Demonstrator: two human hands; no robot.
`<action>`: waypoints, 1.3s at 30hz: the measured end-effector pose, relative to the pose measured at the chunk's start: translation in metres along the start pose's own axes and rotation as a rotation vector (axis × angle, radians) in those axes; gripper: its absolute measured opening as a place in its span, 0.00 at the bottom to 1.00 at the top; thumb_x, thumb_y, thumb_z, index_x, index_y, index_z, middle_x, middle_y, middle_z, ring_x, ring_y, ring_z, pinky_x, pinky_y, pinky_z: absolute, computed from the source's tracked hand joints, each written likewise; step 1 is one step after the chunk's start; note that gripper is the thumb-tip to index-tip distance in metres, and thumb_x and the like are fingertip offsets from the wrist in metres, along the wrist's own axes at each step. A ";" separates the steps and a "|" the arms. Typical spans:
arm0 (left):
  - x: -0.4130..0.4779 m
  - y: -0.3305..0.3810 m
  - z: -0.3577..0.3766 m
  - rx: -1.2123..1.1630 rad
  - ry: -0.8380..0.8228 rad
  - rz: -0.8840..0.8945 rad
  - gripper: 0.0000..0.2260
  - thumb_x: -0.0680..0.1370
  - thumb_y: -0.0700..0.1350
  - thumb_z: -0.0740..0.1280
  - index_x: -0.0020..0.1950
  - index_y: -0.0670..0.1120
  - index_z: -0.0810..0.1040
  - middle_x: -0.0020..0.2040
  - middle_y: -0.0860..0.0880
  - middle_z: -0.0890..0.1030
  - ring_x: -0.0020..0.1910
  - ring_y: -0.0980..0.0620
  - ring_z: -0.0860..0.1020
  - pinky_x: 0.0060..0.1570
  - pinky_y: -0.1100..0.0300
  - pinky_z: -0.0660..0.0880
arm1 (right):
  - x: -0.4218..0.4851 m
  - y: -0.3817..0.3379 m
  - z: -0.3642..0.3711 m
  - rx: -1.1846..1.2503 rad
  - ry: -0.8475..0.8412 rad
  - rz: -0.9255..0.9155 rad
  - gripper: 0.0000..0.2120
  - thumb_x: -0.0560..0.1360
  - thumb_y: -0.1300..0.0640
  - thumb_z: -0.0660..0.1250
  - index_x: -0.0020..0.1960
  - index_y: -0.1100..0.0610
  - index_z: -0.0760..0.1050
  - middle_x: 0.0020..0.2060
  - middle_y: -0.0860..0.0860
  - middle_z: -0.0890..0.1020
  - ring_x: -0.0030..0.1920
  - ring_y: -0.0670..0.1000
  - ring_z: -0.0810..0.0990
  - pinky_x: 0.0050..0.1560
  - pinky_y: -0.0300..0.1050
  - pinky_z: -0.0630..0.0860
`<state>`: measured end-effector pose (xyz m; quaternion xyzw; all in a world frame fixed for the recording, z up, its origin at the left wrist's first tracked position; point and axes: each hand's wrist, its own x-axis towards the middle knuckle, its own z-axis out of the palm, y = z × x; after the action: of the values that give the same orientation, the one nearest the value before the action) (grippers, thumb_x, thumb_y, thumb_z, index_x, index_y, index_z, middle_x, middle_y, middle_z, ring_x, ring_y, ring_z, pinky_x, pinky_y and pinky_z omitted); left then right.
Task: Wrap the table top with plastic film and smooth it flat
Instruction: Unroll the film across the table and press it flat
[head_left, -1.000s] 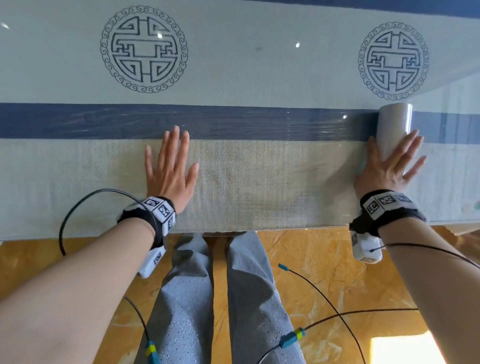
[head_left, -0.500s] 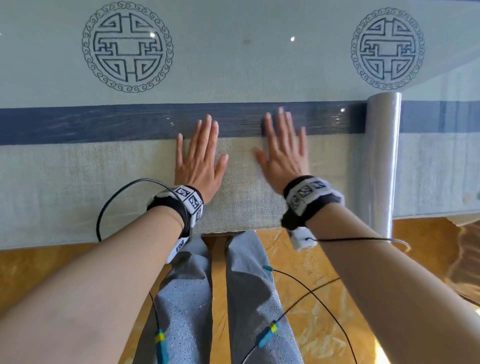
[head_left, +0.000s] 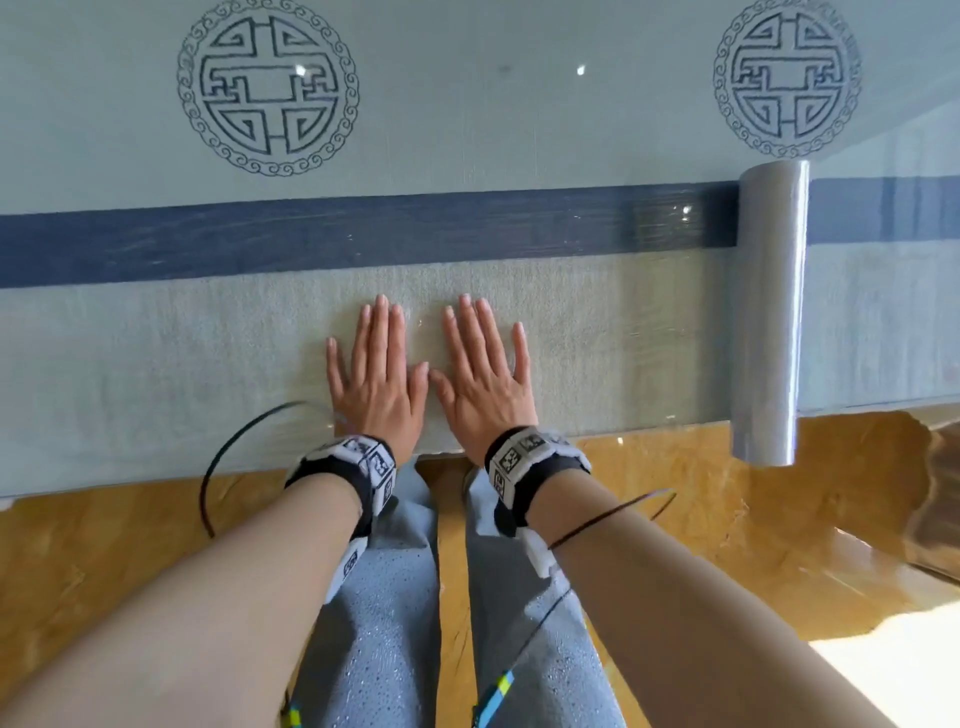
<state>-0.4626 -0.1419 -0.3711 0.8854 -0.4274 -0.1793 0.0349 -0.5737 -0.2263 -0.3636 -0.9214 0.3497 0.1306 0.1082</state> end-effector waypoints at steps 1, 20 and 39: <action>0.004 0.005 0.000 -0.025 -0.015 0.002 0.28 0.83 0.52 0.49 0.79 0.45 0.43 0.80 0.48 0.44 0.78 0.52 0.41 0.75 0.42 0.43 | 0.003 0.004 -0.001 -0.018 -0.016 0.004 0.31 0.84 0.42 0.42 0.80 0.56 0.37 0.79 0.52 0.39 0.80 0.52 0.39 0.77 0.57 0.35; -0.012 0.058 0.009 -0.104 -0.063 0.227 0.29 0.82 0.55 0.47 0.79 0.47 0.40 0.79 0.49 0.42 0.78 0.52 0.44 0.75 0.45 0.44 | -0.037 0.083 0.001 0.135 0.034 0.415 0.32 0.84 0.46 0.49 0.81 0.57 0.40 0.80 0.52 0.42 0.79 0.49 0.38 0.78 0.55 0.36; 0.051 0.066 -0.003 0.040 -0.209 0.238 0.29 0.81 0.51 0.48 0.79 0.46 0.39 0.79 0.50 0.38 0.78 0.52 0.39 0.75 0.42 0.42 | 0.038 0.036 -0.060 -0.159 -0.126 0.162 0.30 0.82 0.56 0.48 0.81 0.60 0.42 0.80 0.56 0.40 0.79 0.54 0.35 0.76 0.64 0.37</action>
<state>-0.4811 -0.2230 -0.3688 0.8055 -0.5341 -0.2565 -0.0062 -0.5608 -0.2935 -0.3229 -0.8857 0.4041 0.2239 0.0457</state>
